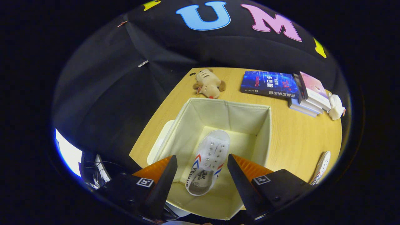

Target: Open the storage box then place both shoes into the box .Put the left shoe in first, then the right shoe, with the right side of both shoes facing outward in a uniform manner.

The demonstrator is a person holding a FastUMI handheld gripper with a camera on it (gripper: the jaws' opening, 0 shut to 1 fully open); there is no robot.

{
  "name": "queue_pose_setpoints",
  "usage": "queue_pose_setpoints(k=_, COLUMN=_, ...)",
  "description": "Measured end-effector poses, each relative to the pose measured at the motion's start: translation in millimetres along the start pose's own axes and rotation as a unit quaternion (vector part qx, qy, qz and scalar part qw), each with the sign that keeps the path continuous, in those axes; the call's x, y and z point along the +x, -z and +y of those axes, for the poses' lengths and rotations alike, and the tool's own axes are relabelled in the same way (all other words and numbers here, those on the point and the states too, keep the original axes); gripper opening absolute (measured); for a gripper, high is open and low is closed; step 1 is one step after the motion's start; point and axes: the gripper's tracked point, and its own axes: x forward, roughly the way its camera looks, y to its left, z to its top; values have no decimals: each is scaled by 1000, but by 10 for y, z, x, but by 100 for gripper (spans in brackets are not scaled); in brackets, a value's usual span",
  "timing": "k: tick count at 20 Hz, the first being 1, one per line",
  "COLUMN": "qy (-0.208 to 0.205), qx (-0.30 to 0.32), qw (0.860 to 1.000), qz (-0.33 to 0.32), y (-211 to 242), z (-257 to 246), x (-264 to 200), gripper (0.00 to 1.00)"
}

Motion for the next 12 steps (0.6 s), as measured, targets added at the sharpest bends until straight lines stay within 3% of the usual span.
queue_pose_setpoints(k=5, qy=14, qx=12, qw=999, qz=-50, y=-182, z=-556, x=-628, gripper=99)
queue_pose_setpoints(k=12, qy=91, qx=73, qw=989, qz=-93, y=-162, z=-1906, x=-1273, gripper=99)
